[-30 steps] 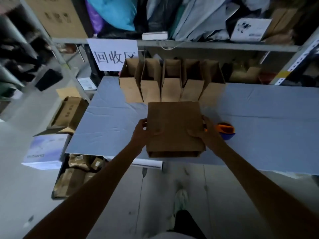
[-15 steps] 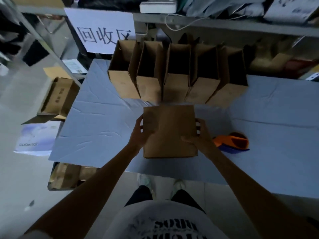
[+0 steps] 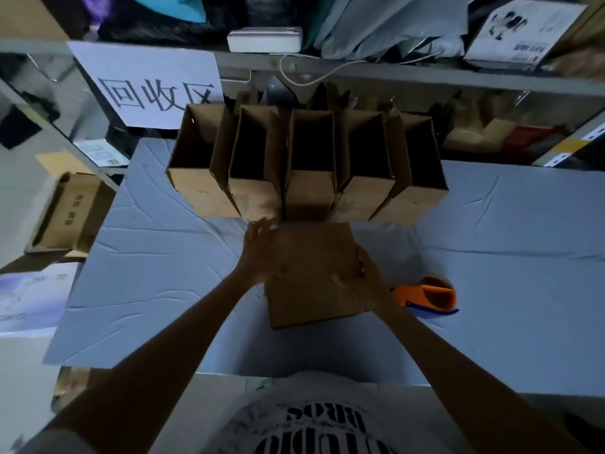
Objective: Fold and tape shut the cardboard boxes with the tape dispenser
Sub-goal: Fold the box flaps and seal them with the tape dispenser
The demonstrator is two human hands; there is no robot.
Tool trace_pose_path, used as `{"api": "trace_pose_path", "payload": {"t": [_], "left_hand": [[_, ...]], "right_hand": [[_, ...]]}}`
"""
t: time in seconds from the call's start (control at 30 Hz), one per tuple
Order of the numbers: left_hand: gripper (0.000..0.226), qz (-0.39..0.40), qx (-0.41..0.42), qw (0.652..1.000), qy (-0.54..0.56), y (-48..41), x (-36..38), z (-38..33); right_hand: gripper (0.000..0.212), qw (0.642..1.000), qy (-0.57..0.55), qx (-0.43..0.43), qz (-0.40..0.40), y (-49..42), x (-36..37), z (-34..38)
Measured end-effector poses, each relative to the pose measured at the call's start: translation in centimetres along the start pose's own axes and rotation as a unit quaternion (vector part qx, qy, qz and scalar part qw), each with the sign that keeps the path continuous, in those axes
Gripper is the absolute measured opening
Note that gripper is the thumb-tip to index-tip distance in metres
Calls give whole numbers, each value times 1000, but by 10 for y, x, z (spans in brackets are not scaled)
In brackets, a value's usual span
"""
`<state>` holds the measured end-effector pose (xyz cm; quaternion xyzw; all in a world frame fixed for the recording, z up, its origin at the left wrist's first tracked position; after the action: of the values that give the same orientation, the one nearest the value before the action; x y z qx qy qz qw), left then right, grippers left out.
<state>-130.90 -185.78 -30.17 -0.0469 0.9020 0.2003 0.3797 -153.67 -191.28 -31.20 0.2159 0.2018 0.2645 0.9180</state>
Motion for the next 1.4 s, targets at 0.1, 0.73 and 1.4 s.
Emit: {"api": "trace_pose_path", "payload": {"t": [0.1, 0.73, 1.4], "left_hand": [[81, 25, 8, 996, -88, -15, 4, -11], [95, 139, -247, 955, -88, 14, 7, -2], [54, -26, -212, 977, 17, 18, 26, -11]], "right_hand": [[89, 1000, 16, -4, 10, -4, -4, 2], [110, 982, 122, 137, -50, -26, 16, 10], [61, 968, 150, 149, -138, 19, 6, -4]]}}
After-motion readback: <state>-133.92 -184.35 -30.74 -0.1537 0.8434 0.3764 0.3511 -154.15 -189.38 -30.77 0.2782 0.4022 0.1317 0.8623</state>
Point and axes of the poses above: each hand's wrist, its own y-axis away from the middle knuckle, its own x-axis out of the palm, z = x × y, the point moved 2 cm from there along -y, towards the middle knuckle, and after that the axes turned 3 degrees about z, right-handed, at the moved point
